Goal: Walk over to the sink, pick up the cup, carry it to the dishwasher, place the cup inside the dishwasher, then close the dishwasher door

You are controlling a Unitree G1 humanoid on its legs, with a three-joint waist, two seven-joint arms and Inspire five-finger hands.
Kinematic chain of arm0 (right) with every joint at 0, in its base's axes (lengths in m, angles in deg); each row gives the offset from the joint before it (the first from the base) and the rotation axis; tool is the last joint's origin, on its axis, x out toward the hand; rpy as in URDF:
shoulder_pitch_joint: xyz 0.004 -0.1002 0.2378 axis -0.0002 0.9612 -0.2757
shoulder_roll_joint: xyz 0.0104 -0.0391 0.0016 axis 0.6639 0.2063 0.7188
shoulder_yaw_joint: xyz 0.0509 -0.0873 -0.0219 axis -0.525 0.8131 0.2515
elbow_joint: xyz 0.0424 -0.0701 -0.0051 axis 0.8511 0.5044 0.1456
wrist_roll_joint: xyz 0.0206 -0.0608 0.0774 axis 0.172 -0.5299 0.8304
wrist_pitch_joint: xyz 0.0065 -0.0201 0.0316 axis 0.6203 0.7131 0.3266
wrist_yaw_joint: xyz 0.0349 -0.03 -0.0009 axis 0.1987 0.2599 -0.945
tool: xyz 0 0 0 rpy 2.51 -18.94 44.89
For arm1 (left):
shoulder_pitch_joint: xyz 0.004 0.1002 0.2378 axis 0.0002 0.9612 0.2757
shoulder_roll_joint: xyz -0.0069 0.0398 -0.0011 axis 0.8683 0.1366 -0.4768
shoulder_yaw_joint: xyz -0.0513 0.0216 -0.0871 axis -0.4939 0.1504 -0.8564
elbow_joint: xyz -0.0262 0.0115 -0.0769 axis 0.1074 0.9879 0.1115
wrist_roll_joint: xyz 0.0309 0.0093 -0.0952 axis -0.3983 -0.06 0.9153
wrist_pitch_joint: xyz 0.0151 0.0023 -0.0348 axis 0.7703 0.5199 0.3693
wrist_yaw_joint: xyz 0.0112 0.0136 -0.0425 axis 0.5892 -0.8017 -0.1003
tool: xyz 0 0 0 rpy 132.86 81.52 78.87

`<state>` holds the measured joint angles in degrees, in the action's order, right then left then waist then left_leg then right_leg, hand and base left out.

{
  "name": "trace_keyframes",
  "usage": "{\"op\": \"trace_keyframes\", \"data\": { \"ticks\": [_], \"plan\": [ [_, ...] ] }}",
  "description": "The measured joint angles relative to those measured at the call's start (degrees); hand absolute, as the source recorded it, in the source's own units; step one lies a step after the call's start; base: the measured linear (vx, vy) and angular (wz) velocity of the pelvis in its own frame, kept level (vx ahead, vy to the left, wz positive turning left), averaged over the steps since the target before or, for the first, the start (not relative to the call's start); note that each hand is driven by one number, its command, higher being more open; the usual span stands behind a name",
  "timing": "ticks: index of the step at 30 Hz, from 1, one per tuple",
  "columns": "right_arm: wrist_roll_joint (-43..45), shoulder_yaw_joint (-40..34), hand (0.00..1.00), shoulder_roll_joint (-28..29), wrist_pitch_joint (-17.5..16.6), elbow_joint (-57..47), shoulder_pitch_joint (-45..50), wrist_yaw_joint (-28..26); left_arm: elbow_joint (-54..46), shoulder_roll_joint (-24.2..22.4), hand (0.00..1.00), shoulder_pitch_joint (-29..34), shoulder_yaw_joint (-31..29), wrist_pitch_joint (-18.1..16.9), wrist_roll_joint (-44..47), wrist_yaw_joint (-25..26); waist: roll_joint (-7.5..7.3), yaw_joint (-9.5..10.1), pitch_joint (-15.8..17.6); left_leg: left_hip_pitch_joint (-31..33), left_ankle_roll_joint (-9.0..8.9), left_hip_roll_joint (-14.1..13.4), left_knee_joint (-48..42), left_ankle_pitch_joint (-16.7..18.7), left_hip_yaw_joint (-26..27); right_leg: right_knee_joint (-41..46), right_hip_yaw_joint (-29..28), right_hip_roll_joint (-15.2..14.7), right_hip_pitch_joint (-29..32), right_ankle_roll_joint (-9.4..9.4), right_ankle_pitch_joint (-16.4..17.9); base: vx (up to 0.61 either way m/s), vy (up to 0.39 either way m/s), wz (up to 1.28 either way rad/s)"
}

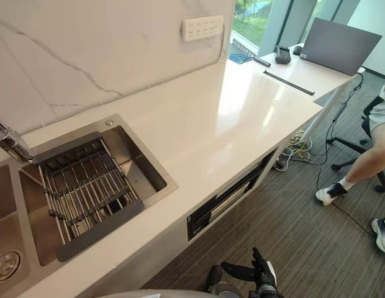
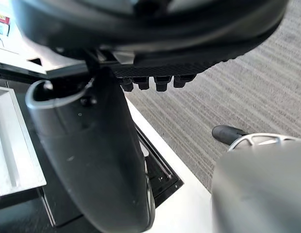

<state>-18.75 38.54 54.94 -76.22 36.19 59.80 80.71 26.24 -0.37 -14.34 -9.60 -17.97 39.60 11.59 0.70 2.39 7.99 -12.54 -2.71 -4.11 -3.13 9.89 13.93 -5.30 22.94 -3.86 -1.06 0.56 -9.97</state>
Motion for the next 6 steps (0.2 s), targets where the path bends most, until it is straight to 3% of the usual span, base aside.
{"op": "trace_keyframes", "data": {
  "ticks": [6],
  "plan": [
    [-1.7, 0.1, 1.00, -0.1, -0.2, 1.2, -1.3, -1.1, -1.9, 1.2, 1.00, -1.4, 1.4, 0.1, -9.1, 1.7, 0.12, -0.31, -0.3, 0.0, 0.02, 0.2, 0.4, 0.0, -0.1, 0.0, 0.1, -0.1, 0.1, -0.21, -0.2, 0.04, 0.053, 0.02]
  ]
}}
